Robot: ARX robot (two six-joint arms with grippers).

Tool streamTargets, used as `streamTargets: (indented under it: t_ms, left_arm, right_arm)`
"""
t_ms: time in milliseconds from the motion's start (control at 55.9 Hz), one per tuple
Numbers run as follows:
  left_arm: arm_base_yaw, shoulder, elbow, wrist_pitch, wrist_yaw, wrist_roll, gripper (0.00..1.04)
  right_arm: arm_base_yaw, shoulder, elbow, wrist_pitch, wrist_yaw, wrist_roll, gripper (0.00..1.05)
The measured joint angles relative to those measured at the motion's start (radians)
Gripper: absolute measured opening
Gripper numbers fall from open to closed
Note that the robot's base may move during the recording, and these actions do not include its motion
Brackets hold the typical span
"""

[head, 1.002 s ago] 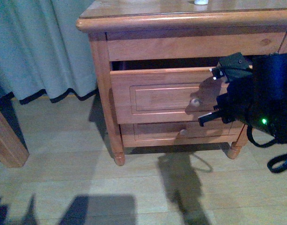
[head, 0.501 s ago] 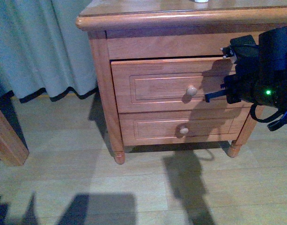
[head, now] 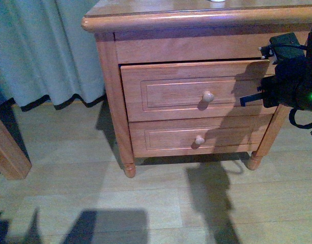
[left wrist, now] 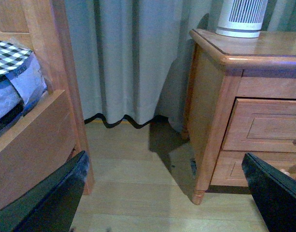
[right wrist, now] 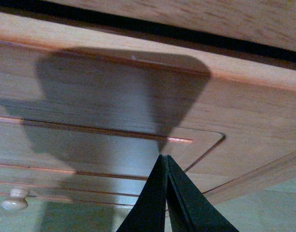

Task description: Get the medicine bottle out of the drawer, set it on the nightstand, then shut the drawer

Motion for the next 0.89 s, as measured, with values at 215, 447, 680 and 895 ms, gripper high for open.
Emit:
streamTargets:
  t_ms: [215,447,680,895]
  left_arm:
    - [0.0,0.0,0.0,0.0,0.0,0.0,0.98]
    - [0.0,0.0,0.0,0.0,0.0,0.0,0.98]
    - [0.0,0.0,0.0,0.0,0.0,0.0,0.98]
    - [0.0,0.0,0.0,0.0,0.0,0.0,0.98]
  right_arm:
    - [-0.001,0.011,0.007,0.018,-0.013,-0.008,0.03]
    - [-0.006,0.018,-0.013,0.084,-0.046,-0.003,0.03]
    - [0.004,-0.063,-0.13,0.163,-0.087,0.081,0.05]
    - [0.028,-0.319,-0.43,0.231,-0.132,0.258,0.4]
